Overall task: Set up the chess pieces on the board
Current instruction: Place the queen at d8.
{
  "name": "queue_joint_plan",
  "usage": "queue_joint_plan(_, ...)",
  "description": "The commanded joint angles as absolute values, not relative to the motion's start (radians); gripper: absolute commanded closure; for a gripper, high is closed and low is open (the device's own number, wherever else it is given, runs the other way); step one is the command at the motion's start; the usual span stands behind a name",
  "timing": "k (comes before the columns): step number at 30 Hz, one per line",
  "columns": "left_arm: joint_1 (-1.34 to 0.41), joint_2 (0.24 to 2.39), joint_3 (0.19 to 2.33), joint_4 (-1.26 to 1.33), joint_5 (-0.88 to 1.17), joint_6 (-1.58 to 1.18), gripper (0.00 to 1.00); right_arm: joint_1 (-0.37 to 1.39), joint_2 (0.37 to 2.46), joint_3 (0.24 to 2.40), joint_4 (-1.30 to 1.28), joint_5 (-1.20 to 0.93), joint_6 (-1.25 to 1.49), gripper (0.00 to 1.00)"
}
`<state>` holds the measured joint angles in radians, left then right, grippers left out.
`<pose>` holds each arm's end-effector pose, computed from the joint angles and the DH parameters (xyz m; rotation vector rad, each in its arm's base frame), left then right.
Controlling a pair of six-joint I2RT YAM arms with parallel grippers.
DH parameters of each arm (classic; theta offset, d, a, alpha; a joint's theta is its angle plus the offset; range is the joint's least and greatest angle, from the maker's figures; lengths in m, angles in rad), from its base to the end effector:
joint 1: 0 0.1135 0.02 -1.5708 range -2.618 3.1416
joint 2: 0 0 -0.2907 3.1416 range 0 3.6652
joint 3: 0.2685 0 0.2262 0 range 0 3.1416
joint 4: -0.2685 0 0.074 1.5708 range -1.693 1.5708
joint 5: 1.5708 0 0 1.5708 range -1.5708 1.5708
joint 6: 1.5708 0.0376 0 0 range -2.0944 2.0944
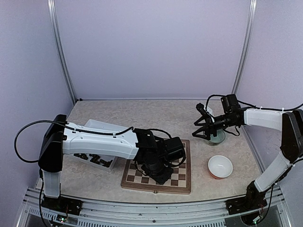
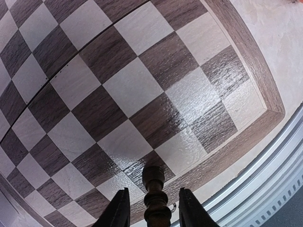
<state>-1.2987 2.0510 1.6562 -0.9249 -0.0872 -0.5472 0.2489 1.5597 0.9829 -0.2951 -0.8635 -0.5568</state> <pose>0.1124 -0.3906 0.2349 1.0541 2.7158 -0.2165 0.2795 0.1005 0.2602 -1.1979 1.8722 0.8755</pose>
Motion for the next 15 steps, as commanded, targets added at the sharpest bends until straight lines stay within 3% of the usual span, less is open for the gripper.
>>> queue_joint_plan(1,-1.307,2.016,1.698,-0.941,-0.13,-0.56,0.57,0.25,1.567,1.006,-0.316,-0.892,-0.561,0.17)
queue_joint_plan(7,-1.279,1.869,1.655,-0.962,-0.282,-0.593,0.48,0.249,1.564,1.009,-0.323,-0.897,-0.564,0.17)
queue_joint_plan(15,-0.995,1.536,1.29,-0.997,-0.408,-0.788,0.51,0.25,1.546,1.006,-0.324,-0.885,-0.574,0.17)
